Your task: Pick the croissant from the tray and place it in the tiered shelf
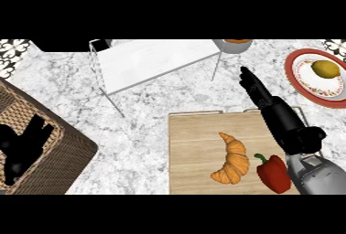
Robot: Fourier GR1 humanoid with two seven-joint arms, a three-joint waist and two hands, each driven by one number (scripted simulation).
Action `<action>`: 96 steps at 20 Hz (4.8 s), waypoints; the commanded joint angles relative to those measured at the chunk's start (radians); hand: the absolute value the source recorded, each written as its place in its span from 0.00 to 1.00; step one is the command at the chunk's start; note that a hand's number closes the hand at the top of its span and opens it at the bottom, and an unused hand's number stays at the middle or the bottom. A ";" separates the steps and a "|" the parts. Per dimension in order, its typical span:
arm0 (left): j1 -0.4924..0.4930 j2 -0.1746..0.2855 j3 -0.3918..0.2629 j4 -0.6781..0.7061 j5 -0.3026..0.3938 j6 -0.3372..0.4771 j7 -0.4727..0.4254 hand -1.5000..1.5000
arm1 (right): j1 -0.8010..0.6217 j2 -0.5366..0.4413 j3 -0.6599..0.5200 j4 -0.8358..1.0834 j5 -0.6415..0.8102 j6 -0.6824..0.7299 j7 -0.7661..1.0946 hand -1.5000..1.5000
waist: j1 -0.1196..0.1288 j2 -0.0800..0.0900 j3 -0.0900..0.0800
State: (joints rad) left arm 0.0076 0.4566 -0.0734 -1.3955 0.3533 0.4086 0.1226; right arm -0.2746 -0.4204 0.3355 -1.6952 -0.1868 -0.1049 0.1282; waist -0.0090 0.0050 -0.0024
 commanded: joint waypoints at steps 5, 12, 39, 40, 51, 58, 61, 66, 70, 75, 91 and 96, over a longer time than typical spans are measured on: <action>0.060 0.004 -0.001 0.019 0.040 -0.119 0.033 0.50 | 0.212 -0.129 -0.271 -0.103 0.154 -0.299 0.021 1.00 | -0.121 -0.032 0.001; 0.061 -0.053 -0.024 0.037 0.065 -0.252 0.055 0.50 | 0.602 -0.053 -0.346 -0.096 0.195 -0.493 0.111 0.00 | -0.090 -0.014 0.002; -0.075 -0.148 -0.006 0.078 -0.073 -0.343 0.110 0.50 | 0.646 -0.392 -0.169 -0.730 0.485 -0.339 1.053 0.00 | 0.058 0.009 -0.004; -0.096 -0.139 0.013 0.059 -0.054 -0.339 0.161 0.50 | 0.625 -0.405 -0.168 -0.740 0.491 -0.329 1.108 0.00 | 0.052 0.006 -0.003; -0.080 -0.162 0.038 0.060 -0.109 -0.364 0.146 0.50 | 0.350 -0.265 0.088 -0.546 0.613 -0.202 1.317 0.00 | 0.056 0.003 -0.002; -0.089 -0.176 0.069 0.098 -0.133 -0.378 0.129 0.50 | 0.301 -0.148 0.125 -0.454 0.711 -0.137 1.359 0.00 | 0.033 0.004 -0.004; -0.090 -0.172 0.087 0.084 -0.115 -0.394 0.153 0.50 | 0.273 -0.076 0.162 -0.383 0.800 -0.123 1.359 0.00 | 0.029 0.001 -0.002; -0.056 -0.194 0.085 0.050 -0.127 -0.389 0.153 0.50 | 0.279 0.032 0.170 -0.327 0.870 -0.088 1.359 0.00 | 0.018 -0.004 0.000; -0.049 -0.209 0.074 0.052 -0.146 -0.383 0.139 0.50 | 0.255 0.131 0.194 -0.232 0.963 -0.071 1.359 0.00 | 0.018 -0.003 0.000; -0.029 -0.221 0.073 0.010 -0.153 -0.353 0.176 0.50 | 0.236 0.208 0.170 -0.161 1.044 -0.032 1.351 0.00 | 0.016 -0.005 0.001; -0.032 -0.231 0.100 0.004 -0.182 -0.378 0.180 0.50 | 0.187 0.400 0.025 0.094 1.193 -0.065 1.117 0.00 | 0.016 -0.003 0.003; -0.008 -0.252 0.094 -0.005 -0.178 -0.392 0.172 0.50 | 0.248 0.379 0.059 0.081 1.057 0.131 1.025 1.00 | 0.021 -0.001 0.003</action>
State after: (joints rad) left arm -0.0463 0.2418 0.0979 -1.4112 0.2311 0.0129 0.3017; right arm -0.0291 -0.0428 0.3711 -1.6957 0.9311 -0.1163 1.1144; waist 0.0043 -0.0208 0.0085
